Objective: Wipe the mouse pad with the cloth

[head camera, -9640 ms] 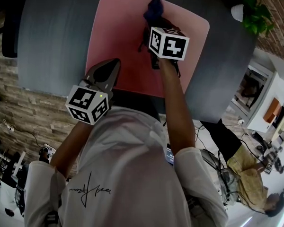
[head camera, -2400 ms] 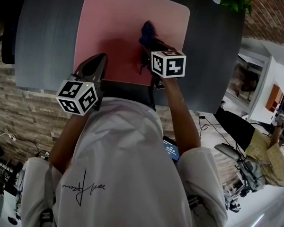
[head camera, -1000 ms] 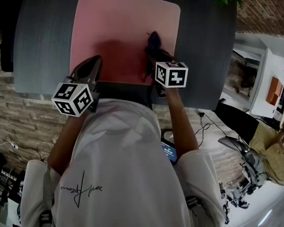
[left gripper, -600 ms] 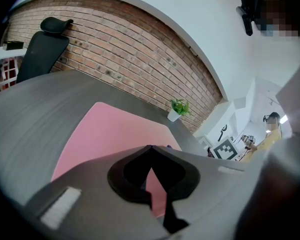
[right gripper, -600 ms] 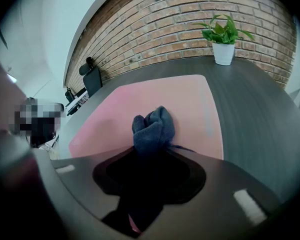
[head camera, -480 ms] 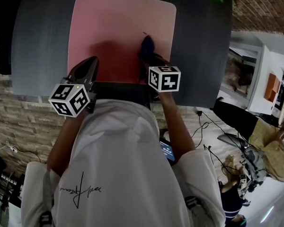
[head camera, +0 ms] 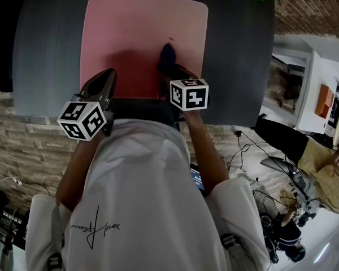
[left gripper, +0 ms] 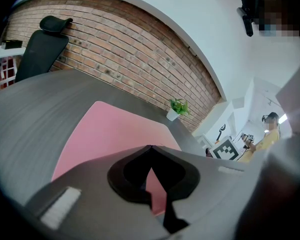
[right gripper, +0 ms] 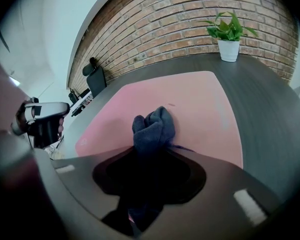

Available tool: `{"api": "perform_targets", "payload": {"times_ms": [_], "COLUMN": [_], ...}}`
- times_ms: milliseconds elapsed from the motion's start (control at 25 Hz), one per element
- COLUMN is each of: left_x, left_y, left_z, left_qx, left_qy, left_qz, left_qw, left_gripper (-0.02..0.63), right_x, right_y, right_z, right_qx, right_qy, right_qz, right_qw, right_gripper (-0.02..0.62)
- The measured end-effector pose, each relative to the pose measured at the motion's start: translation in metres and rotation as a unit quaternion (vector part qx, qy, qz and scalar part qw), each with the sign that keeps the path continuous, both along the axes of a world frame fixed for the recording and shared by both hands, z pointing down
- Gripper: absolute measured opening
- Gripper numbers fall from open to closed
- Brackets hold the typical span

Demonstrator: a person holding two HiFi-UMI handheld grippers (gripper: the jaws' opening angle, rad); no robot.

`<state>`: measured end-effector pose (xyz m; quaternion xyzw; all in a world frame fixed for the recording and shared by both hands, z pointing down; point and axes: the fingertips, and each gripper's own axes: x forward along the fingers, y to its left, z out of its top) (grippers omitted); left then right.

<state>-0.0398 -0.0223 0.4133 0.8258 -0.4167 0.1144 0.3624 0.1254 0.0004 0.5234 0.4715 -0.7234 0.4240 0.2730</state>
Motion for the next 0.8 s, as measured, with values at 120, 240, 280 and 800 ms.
{"api": "perform_targets", "payload": {"times_ms": [120,240,280,800], "left_x": [-0.001,0.0,0.0,-0.002], "left_y": [0.0,0.0,-0.001,0.0], "left_z": [0.0,-0.001,-0.001,0.0], "left_qx": [0.001,0.002,0.001,-0.001], "left_qy": [0.001,0.002,0.003,0.004], "left_qz": [-0.001,-0.003,-0.003,-0.011], "left_qw": [1.0,1.0,1.0,0.9999], "left_gripper": [0.011,0.011,0.011,0.011], "right_x": [-0.01,-0.018,-0.02,-0.046], "right_y": [0.001,0.001,0.001,-0.001], "right_z": [0.0,-0.001,-0.001,-0.002], "right_qx": [-0.002,-0.003,-0.003,-0.007], "right_qy": [-0.012,-0.018,-0.02,-0.049], "right_qz": [-0.001,-0.007,-0.01,-0.018], "right_qw": [1.0,1.0,1.0,0.999], "right_gripper": [0.146,0.146,0.146,0.146]}}
